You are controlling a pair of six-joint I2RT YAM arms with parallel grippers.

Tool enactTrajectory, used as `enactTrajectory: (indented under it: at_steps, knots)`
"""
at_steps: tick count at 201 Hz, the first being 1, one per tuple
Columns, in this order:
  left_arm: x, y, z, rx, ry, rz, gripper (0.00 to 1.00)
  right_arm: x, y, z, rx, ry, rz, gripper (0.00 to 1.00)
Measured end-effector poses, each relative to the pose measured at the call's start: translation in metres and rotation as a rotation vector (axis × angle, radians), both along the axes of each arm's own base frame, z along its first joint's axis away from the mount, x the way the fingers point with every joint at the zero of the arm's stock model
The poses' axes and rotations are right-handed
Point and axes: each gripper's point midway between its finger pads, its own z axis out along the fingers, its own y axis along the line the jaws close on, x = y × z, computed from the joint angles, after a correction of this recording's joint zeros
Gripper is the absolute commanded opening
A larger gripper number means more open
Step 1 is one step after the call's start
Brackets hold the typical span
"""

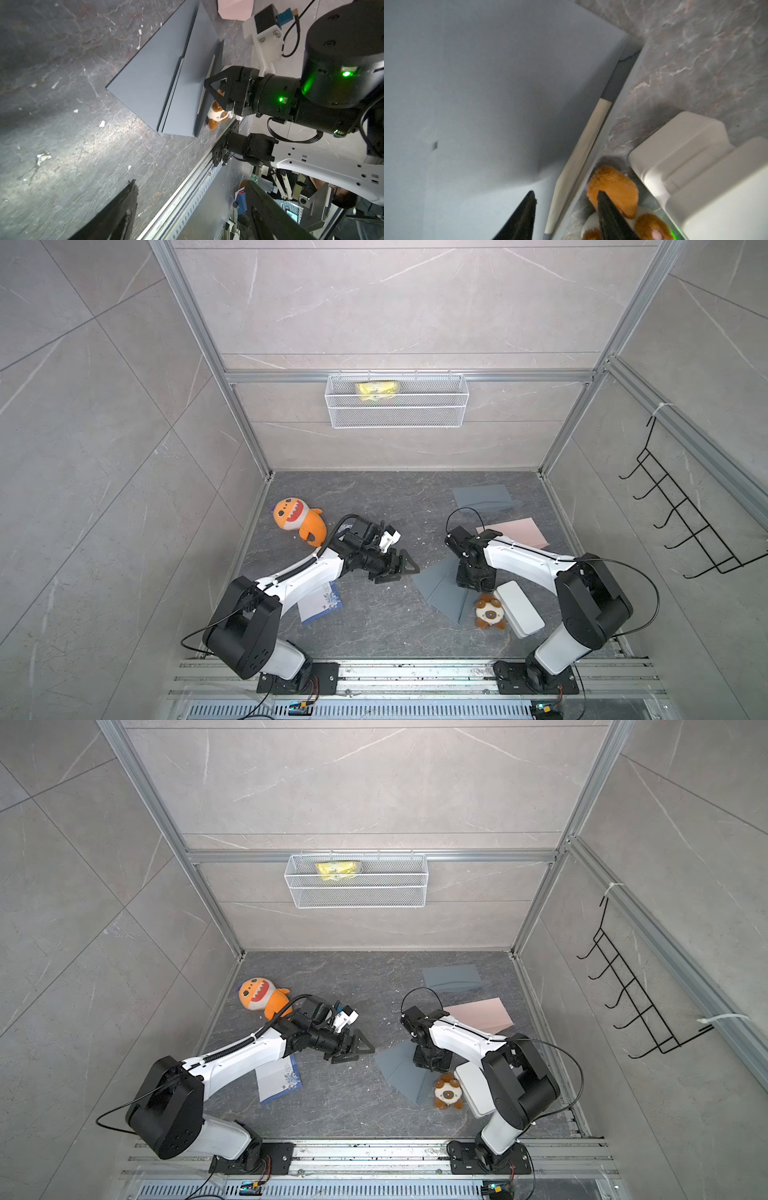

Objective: Take the letter paper out of the envelope
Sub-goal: Pick up the envelope from the center of the board.

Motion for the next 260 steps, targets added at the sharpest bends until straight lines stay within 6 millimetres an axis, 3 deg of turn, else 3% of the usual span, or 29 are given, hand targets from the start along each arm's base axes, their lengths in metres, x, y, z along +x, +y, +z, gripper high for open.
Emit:
enactTrajectory:
  at_steps: [94,161,182,224,260]
  knots:
    - [-0.016,-0.004,-0.008,0.029,0.002,-0.034,0.82,-0.005,-0.003,-0.013,0.014,0.011,-0.017,0.37]
    - [-0.017,-0.004,-0.009,0.041,-0.007,-0.032,0.83,-0.002,-0.004,-0.014,0.012,-0.003,-0.032,0.00]
    - [-0.017,-0.005,-0.010,0.043,-0.008,-0.033,0.83,-0.002,-0.005,-0.012,0.006,-0.006,-0.027,0.00]
    - [-0.017,-0.005,-0.010,0.043,-0.009,-0.034,0.83,0.007,-0.002,0.002,0.010,-0.039,-0.027,0.00]
    - [-0.010,-0.010,-0.002,0.037,-0.029,-0.032,0.85,0.022,0.005,0.037,0.044,-0.115,-0.027,0.00]
